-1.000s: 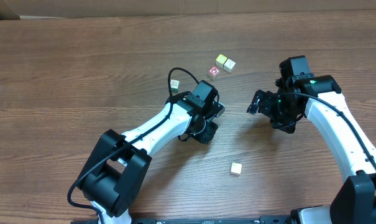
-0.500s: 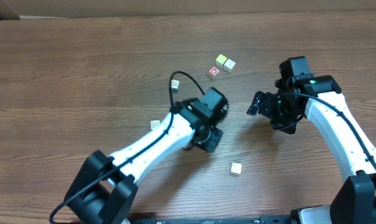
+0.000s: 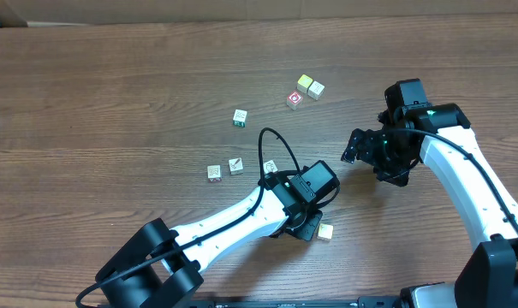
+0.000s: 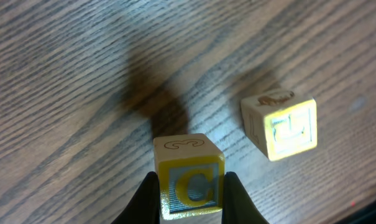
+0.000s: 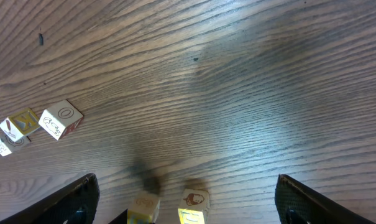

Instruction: Flip 5 blocks

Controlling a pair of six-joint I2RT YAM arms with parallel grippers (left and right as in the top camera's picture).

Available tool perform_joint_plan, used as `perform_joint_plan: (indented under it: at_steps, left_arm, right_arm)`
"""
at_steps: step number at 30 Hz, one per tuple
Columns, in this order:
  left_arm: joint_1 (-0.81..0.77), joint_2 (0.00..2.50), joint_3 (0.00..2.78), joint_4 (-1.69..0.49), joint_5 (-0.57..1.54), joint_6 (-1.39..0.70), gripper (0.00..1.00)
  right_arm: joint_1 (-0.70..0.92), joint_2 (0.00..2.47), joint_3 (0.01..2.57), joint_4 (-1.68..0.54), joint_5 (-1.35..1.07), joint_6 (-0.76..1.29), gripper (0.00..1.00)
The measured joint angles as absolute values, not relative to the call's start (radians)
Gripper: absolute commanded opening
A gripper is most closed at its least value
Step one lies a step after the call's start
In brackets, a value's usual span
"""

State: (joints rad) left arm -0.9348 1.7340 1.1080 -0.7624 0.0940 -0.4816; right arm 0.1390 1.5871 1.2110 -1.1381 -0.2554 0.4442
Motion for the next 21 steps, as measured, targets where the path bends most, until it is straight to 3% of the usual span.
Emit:
perform_joint_plan:
  at_steps: [21]
  left_arm:
    - [-0.951, 1.734, 1.049, -0.649, 0.12, -0.656, 0.07]
  right_arm:
    - [0.139, 1.587, 1.211, -1.138, -0.255, 0.443, 0.91]
